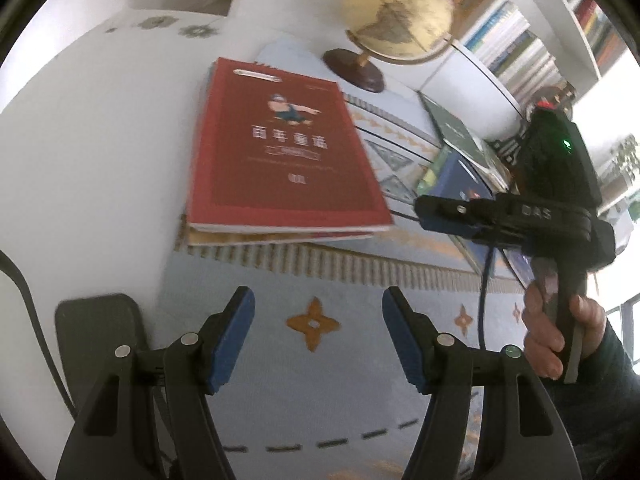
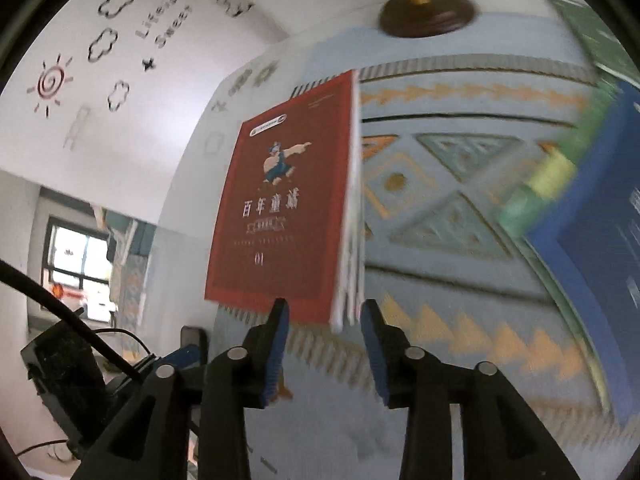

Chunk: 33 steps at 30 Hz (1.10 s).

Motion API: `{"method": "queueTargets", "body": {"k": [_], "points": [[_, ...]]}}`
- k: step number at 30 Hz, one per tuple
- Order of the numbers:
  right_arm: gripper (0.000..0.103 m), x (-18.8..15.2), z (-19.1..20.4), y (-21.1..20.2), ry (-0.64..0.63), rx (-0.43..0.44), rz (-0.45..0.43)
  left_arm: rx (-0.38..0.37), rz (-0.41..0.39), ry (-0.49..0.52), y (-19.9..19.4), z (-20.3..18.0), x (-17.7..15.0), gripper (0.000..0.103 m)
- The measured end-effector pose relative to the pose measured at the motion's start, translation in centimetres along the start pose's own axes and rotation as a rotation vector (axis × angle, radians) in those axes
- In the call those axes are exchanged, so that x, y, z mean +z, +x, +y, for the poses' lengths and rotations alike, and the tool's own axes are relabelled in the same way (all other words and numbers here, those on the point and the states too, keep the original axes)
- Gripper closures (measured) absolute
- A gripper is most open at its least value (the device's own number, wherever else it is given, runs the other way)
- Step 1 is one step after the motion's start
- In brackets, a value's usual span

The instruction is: Organize books

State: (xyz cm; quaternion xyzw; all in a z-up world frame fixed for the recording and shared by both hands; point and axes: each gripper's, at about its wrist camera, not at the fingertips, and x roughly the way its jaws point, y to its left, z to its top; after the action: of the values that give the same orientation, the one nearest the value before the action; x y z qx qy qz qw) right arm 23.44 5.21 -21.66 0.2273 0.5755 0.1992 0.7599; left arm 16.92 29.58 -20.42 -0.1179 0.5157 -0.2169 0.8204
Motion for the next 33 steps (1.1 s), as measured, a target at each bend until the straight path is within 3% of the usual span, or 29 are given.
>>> {"method": "queueTargets", "body": {"k": [7,11,14,22,28,33], "points": [[0.056,-6.1,-1.2,-6.8,0.013,-0.051,-0.111,-0.006,-0.002,0.100,-0.9,-5.8,-2.8,0.037],[0.052,-10.0,-2.2,-10.9,0.008,-0.087,-0.175,0.012,-0.016,0.148,-1.6,-10.5,-5.2,0.027],[0.051,-13.5,-3.6,-14.5,0.035,-0.104,-0.228,-0.005,-0.020,0.176,-2.2,-13.5,-7.2,0.021],[0.050,-23.0,-8.1,-24.0,0.161,-0.142,-0.370,-0.083,-0.018,0.323,-3.5,-24.0,-13.2,0.021],[0.048,-27.2,-11.0,-29.0,0.219,-0.188,-0.447,-0.118,-0.011,0.395,-3.1,-29.6,-15.6,0.020],[0.048,-28.5,-13.7,-31.1,0.295,-0.194,-0.505,-0.131,-0.018,0.435,-1.9,-32.7,-14.6,0.019]]}}
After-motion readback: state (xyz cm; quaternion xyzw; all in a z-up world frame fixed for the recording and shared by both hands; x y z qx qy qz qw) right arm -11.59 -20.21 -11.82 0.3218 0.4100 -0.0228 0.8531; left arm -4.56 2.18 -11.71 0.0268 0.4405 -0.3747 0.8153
